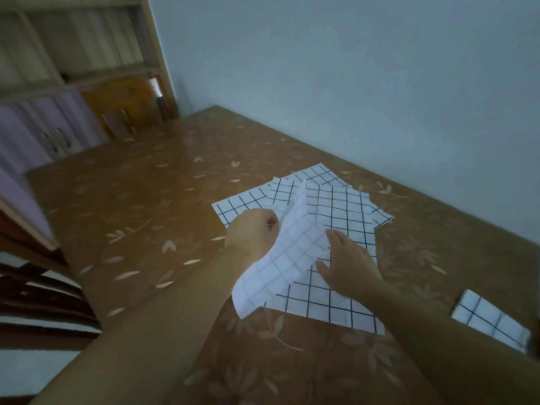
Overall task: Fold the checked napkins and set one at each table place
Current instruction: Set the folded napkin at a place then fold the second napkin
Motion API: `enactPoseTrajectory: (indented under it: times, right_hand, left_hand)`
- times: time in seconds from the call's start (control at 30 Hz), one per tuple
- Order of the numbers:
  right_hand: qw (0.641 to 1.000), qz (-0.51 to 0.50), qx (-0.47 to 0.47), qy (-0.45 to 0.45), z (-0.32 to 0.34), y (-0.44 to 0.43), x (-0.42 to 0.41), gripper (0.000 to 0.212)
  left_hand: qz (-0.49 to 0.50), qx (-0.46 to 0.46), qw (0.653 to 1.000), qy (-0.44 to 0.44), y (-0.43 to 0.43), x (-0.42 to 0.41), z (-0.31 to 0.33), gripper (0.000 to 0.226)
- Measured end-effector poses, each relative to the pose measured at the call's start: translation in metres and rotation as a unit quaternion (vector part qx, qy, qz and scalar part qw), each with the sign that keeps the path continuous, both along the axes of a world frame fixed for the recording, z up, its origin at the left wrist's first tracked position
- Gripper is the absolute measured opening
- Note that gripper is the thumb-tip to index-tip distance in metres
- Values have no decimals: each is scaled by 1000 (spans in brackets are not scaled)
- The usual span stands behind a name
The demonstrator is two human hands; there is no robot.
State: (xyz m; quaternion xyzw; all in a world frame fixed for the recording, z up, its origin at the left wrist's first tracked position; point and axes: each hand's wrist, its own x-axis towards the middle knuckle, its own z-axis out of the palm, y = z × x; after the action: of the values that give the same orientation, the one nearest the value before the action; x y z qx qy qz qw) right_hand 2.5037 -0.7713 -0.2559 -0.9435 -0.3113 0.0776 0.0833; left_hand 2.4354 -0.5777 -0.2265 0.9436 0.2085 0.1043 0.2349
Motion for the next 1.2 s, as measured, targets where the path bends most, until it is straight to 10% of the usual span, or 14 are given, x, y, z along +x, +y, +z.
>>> enactPoseTrajectory:
  times: [0.4,0.6,0.97,1.2]
  right_hand:
    - [992,65,72,-83,103,-69,-101,86]
    - [982,146,27,-115,144,-110,-160,38]
    - [969,76,188,138,211,-157,-220,36]
    - [971,21,210,113,235,-160,-229,26]
  left_hand:
    - [-220,140,964,51,-100,-115,106,18]
    - [-209,197,956,61,-145,-175,153,20]
    - [-210,196,958,-19,-166,-217,215,15]
    - [-219,115,963,-105,-124,-216,201,16]
